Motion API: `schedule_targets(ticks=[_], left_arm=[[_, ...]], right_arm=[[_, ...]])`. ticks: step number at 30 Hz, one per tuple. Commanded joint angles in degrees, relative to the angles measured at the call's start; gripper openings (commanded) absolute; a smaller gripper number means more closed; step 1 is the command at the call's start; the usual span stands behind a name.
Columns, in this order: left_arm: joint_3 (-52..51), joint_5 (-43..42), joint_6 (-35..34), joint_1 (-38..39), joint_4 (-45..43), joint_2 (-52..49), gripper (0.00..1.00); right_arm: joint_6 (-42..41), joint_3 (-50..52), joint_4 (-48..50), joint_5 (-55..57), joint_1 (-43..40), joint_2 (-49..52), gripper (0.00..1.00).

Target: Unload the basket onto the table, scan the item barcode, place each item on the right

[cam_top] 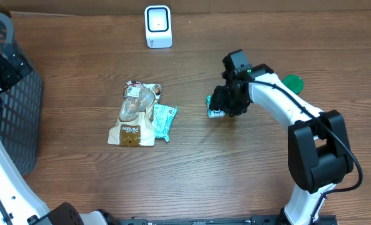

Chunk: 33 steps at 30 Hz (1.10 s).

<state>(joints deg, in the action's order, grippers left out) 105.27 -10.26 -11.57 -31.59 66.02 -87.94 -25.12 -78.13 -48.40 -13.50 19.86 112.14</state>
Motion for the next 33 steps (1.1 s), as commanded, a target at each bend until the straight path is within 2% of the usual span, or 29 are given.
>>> schedule_targets(ticks=[1, 14, 21, 33], left_arm=[[0.20, 0.17, 1.11, 0.11, -0.20, 0.20, 1.00], [0.20, 0.17, 1.11, 0.11, -0.20, 0.20, 1.00], [0.20, 0.17, 1.11, 0.11, -0.20, 0.20, 1.00], [0.20, 0.17, 1.11, 0.11, -0.20, 0.20, 1.00]], right_arm=[[-4.90, 2.71, 2.14, 1.90, -0.85, -0.79, 0.40], [-0.59, 2.84, 1.46, 0.96, -1.62, -0.81, 0.34], [0.35, 2.84, 2.93, 1.01, -1.62, -0.79, 0.27], [18.27, 2.86, 10.80, -0.28, 1.64, -0.79, 0.26]])
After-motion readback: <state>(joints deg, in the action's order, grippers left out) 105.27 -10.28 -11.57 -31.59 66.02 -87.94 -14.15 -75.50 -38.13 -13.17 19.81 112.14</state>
